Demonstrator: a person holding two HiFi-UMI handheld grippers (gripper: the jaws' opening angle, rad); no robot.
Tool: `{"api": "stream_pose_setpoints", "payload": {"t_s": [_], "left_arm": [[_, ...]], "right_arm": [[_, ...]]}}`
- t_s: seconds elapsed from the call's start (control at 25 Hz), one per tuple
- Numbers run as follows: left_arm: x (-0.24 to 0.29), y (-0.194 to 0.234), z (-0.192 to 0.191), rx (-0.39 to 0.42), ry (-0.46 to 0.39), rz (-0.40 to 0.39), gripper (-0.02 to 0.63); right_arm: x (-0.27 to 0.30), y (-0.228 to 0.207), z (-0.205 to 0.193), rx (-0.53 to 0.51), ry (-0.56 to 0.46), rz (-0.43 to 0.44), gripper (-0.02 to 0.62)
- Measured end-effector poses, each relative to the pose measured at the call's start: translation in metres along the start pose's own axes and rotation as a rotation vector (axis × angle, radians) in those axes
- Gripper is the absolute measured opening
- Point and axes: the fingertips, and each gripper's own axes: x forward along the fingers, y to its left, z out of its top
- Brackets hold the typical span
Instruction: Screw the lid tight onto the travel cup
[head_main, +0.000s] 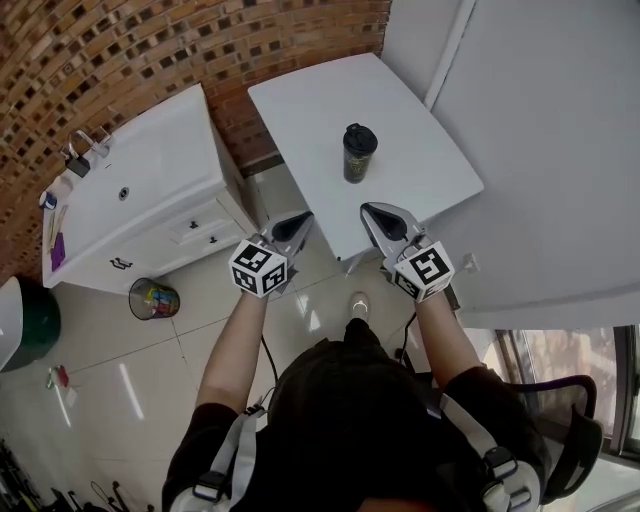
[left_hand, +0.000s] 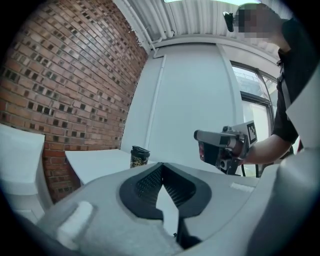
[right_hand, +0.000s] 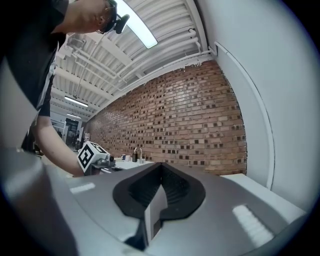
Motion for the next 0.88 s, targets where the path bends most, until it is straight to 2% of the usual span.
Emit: {"api": "stream_pose_setpoints", "payload": {"t_s": [0.36, 0.56, 0.88], "left_arm": [[-0.05, -0.052, 0.031, -0.005, -0.122, -0.087, 0.002], [-0.059, -0.063, 0.039, -0.008, -0.145, -0.06, 0.002], [-0.059, -0.092, 0.058, -0.014, -0.179, -0.004, 0.002]], "right_arm": [[-0.039, 0.046, 0.013, -0.027, 0.0, 0.01, 0.0], [-0.06, 0.044, 0.024, 0.016, -0.036, -0.004, 0.0], [-0.104, 0.029, 0.047, -0.01, -0.038, 0.019, 0.001]]}}
